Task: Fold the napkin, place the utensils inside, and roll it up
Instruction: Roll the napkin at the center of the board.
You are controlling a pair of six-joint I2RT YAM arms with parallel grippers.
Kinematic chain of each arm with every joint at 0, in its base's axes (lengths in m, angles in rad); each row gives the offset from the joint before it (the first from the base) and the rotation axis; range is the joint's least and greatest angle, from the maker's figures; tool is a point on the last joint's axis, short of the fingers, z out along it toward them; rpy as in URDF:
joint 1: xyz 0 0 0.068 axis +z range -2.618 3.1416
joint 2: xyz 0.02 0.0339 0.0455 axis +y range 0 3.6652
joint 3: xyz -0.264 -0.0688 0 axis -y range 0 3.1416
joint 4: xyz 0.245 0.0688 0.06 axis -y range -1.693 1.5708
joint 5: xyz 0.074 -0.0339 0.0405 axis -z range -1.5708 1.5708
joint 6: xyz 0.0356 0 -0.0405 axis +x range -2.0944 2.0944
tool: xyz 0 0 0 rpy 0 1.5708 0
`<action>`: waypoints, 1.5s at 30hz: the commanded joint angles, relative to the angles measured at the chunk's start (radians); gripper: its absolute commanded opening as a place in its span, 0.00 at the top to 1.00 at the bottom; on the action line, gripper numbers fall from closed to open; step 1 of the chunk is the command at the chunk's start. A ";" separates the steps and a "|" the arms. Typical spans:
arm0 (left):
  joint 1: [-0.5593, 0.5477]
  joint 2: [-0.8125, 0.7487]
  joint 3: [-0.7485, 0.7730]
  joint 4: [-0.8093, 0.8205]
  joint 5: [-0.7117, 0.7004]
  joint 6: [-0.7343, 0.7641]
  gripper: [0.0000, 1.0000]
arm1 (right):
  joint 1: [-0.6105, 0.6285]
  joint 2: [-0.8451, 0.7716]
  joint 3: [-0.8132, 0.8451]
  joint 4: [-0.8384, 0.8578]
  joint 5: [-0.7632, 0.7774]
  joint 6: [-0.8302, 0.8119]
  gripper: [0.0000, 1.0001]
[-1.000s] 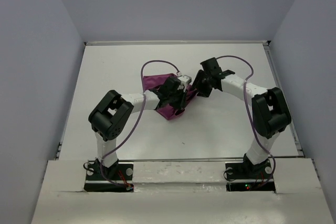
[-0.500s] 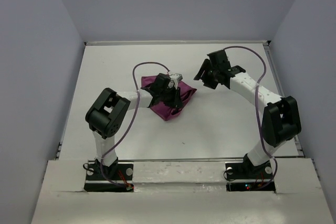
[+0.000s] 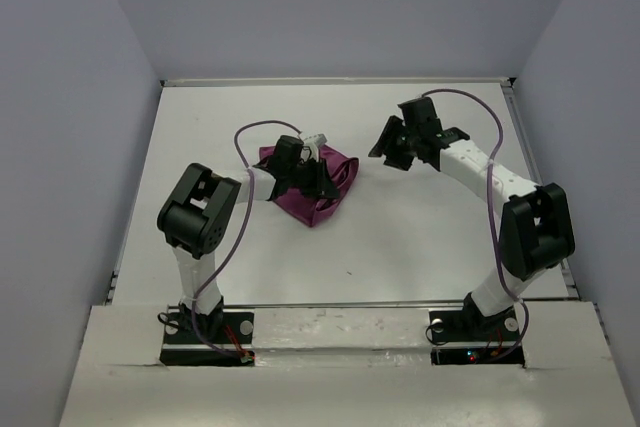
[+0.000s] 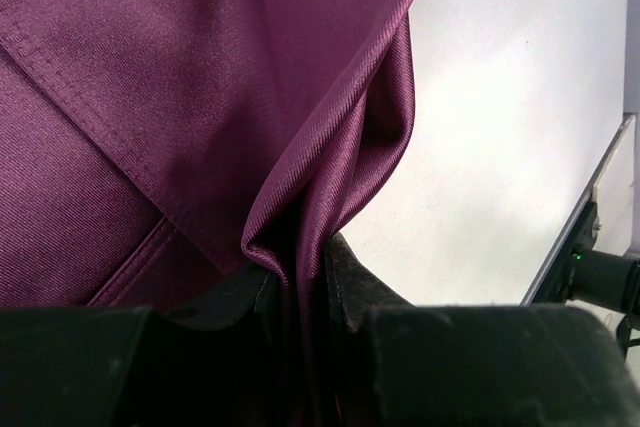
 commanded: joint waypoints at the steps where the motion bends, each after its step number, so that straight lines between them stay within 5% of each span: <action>1: 0.021 0.014 -0.006 0.063 0.083 -0.049 1.00 | 0.000 -0.011 -0.040 0.118 -0.120 -0.038 0.46; 13: 0.052 0.039 -0.046 0.129 0.146 -0.108 1.00 | 0.018 0.076 -0.158 0.385 -0.270 0.017 0.50; 25: 0.050 0.045 -0.043 0.127 0.154 -0.099 1.00 | 0.093 0.168 -0.095 0.360 -0.272 0.008 0.50; 31: 0.050 0.046 -0.043 0.126 0.162 -0.095 1.00 | 0.112 0.195 -0.069 0.357 -0.254 0.011 0.74; 36: 0.050 0.046 -0.044 0.127 0.166 -0.090 1.00 | 0.112 0.224 -0.034 0.336 -0.246 0.006 0.76; 40: 0.052 0.048 -0.044 0.127 0.169 -0.087 1.00 | 0.112 0.233 -0.023 0.330 -0.243 0.008 0.99; 45: 0.050 0.057 -0.043 0.127 0.176 -0.087 1.00 | 0.121 0.222 -0.024 0.331 -0.240 0.002 0.99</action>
